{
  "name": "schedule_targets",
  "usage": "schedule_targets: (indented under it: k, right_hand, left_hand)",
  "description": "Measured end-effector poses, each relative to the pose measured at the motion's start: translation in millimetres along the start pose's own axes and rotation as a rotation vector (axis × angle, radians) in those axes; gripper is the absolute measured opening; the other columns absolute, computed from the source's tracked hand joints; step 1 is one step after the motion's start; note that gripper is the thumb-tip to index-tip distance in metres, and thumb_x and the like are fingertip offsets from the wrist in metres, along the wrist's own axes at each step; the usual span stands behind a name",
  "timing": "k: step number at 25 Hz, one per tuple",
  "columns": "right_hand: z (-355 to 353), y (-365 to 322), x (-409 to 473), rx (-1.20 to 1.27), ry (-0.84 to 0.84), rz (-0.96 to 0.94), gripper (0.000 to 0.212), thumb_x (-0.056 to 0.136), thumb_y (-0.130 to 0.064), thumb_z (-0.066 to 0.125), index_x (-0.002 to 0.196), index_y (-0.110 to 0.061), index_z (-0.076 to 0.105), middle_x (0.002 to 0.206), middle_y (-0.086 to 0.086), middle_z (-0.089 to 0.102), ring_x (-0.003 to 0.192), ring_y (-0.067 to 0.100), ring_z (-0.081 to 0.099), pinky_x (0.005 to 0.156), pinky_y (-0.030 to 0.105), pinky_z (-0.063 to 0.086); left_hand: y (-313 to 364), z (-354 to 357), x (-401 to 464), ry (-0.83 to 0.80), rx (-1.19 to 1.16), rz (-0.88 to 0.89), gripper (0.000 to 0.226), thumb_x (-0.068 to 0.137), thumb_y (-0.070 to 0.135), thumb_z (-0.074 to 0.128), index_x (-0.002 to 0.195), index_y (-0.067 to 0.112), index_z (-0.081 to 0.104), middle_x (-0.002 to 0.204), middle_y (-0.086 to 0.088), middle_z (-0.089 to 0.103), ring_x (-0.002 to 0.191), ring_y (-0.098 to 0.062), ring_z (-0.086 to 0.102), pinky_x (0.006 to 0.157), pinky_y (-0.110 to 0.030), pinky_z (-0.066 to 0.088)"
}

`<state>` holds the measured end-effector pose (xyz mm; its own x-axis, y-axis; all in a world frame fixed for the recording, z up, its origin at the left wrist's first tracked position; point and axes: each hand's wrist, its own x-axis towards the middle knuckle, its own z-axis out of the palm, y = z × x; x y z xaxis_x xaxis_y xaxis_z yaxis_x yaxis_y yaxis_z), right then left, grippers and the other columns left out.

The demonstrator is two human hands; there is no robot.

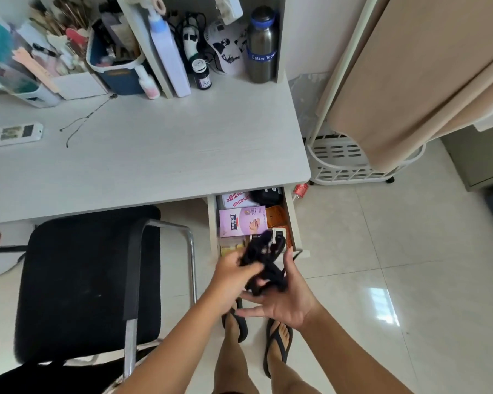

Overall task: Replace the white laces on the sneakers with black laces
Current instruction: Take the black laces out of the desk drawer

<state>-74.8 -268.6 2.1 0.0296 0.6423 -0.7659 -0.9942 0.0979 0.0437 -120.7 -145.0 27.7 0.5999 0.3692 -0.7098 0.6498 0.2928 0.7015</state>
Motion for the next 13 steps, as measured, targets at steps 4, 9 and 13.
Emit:
schedule_targets:
  k: [4, 9, 13]
  right_hand:
    - [12.2, 9.8, -10.2, -0.151, 0.117, -0.111, 0.027, 0.088, -0.029, 0.057, 0.106, -0.011, 0.067, 0.096, 0.015, 0.071, 0.073, 0.026, 0.067, 0.069, 0.044, 0.056]
    - [-11.8, -3.8, -8.9, 0.015, 0.435, -0.413, 0.033, 0.094, 0.01, 0.033, 0.107, -0.009, 0.056, 0.091, 0.017, 0.064, 0.078, 0.028, 0.059, 0.061, 0.035, 0.049]
    - [-27.6, -14.2, -10.0, -0.153, 0.5, -0.475, 0.022, 0.096, 0.002, 0.04, 0.096, -0.008, 0.06, 0.074, 0.009, 0.063, 0.055, 0.018, 0.049, 0.047, 0.026, 0.033]
  left_hand:
    - [-25.9, 21.4, -22.2, -0.045, 0.167, -0.029, 0.052, 0.086, 0.006, 0.059, 0.134, 0.022, 0.044, 0.116, 0.002, 0.063, 0.096, -0.015, 0.062, 0.086, -0.031, 0.052]
    - [-35.0, 11.0, 6.8, 0.167, -0.423, -0.281, 0.068, 0.087, 0.003, 0.058, 0.146, 0.012, 0.025, 0.118, -0.011, 0.047, 0.108, -0.021, 0.049, 0.096, -0.036, 0.042]
    - [-33.3, -11.5, 42.0, 0.142, -1.234, -0.409, 0.04, 0.089, 0.007, 0.046, 0.129, 0.001, 0.044, 0.122, -0.026, 0.053, 0.11, -0.04, 0.054, 0.093, -0.053, 0.045]
